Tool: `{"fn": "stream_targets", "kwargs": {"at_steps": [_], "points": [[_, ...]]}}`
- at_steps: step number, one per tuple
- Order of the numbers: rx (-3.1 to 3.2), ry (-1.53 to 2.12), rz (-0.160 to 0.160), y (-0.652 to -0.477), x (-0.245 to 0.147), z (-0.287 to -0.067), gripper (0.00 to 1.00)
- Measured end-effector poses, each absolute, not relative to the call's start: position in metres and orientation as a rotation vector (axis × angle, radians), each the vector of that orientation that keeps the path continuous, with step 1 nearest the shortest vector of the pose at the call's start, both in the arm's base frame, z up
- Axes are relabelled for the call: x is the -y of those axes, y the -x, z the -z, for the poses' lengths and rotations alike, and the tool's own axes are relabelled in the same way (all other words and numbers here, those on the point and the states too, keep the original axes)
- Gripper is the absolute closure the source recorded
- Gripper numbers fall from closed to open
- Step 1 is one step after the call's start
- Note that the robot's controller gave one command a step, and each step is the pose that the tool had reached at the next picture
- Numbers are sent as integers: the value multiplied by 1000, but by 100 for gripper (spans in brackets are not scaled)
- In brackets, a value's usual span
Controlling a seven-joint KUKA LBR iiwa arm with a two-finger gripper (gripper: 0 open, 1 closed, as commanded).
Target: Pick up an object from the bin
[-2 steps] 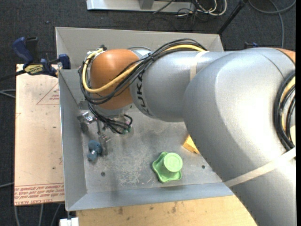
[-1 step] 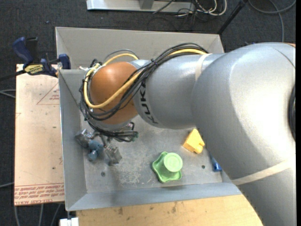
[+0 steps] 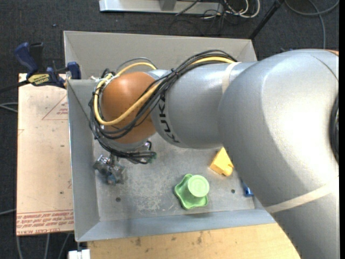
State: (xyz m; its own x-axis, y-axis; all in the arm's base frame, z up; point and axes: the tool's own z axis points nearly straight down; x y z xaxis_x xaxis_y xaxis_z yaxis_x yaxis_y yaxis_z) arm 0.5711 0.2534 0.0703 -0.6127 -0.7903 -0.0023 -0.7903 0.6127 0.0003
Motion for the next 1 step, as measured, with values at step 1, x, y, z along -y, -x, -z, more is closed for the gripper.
{"fn": "stream_targets", "kwargs": {"at_steps": [1], "points": [[-2810,1376,0,-577,-239,-211,100]]}}
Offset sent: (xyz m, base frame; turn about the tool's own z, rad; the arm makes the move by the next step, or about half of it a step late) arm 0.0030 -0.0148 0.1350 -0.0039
